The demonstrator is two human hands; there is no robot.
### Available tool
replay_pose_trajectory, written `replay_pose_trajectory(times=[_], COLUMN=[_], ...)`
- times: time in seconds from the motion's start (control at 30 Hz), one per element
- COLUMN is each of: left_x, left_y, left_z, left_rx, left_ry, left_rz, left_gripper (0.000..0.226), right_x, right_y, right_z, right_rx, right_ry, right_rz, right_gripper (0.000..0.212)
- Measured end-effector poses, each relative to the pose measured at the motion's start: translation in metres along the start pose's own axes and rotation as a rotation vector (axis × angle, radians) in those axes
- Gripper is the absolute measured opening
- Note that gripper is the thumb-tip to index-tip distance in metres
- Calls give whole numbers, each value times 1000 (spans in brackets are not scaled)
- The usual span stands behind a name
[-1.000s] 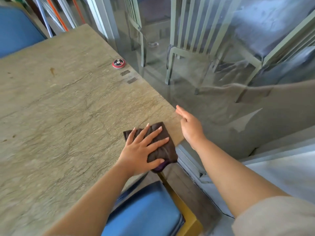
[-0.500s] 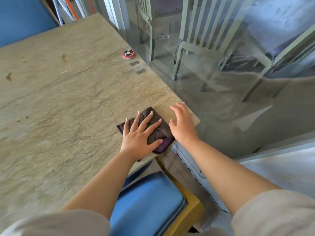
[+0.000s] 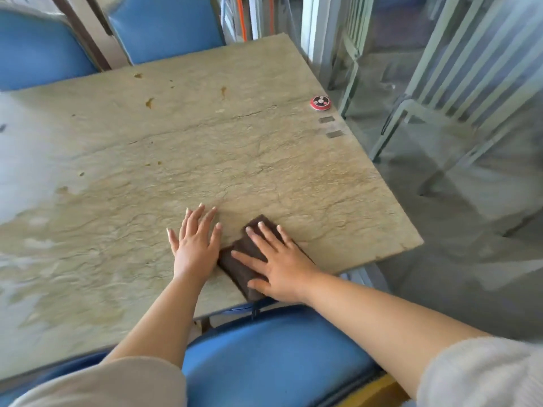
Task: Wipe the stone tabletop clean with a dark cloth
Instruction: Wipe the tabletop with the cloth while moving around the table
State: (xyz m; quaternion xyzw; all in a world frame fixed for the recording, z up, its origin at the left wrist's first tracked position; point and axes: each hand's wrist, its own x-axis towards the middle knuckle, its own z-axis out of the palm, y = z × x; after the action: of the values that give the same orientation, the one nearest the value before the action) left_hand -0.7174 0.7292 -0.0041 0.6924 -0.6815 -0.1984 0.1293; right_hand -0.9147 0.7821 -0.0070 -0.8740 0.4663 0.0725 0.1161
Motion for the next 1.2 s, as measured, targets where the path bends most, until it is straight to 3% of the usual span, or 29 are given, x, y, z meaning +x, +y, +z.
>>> replay_pose_trajectory(times=[0.1,0.17,0.2,0.27,0.33,0.4,0.47,0.57,0.63,0.7,0.77,0.83,0.9,0.93,0.97,1.07,1.2], left_x=[-11,-18,-21,-28,-32,-32,-29,-17,-8,2,9,12,13,11,8,-2,-1], left_y=[-29,-49,-59,-77,-92,-106,-125,-163,-195,-229,-264,-296,-326,-341,-353,-376,-384], left_z=[-15,-24,-28,-36,-44,-53,-62,-81,-99,-118,-136,-153,-166,-172,-178,-185,-190], left_rx=[66,103,111,126,150,151,120,87,108,153,210,257,281,285,278,201,69], left_ry=[-22,-53,-61,-66,-64,-47,-16,4,-26,-91,-129,-140,-154,-167,-178,-218,-264], left_rz=[-52,-70,-73,-56,-12,26,26,-24,-53,-64,-47,-36,-59,-81,-105,-129,-114], left_gripper=[46,46,46,47,49,54,63,64,55,52,53,55,57,58,57,50,44], right_x=[7,17,24,43,69,97,119,136,146,163,185,208,235,249,261,281,264], right_y=[-5,9,16,21,6,-29,-75,-142,-157,-144,-125,-120,-146,-167,-192,-279,-356], right_z=[1,-2,-4,-8,-14,-23,-23,-13,-11,-12,-12,-16,-21,-24,-25,-17,-7], right_rx=[-77,-16,22,85,93,120,109,64,24,49,134,207,247,251,253,251,207], right_ry=[-34,-4,37,128,110,55,39,26,6,45,192,308,357,372,377,336,142], right_rz=[-312,-319,-235,116,542,743,633,227,-43,-170,17,393,706,757,726,395,-79], right_gripper=[59,54,54,60,55,58,63,71,70,60,55,52,53,54,55,56,54])
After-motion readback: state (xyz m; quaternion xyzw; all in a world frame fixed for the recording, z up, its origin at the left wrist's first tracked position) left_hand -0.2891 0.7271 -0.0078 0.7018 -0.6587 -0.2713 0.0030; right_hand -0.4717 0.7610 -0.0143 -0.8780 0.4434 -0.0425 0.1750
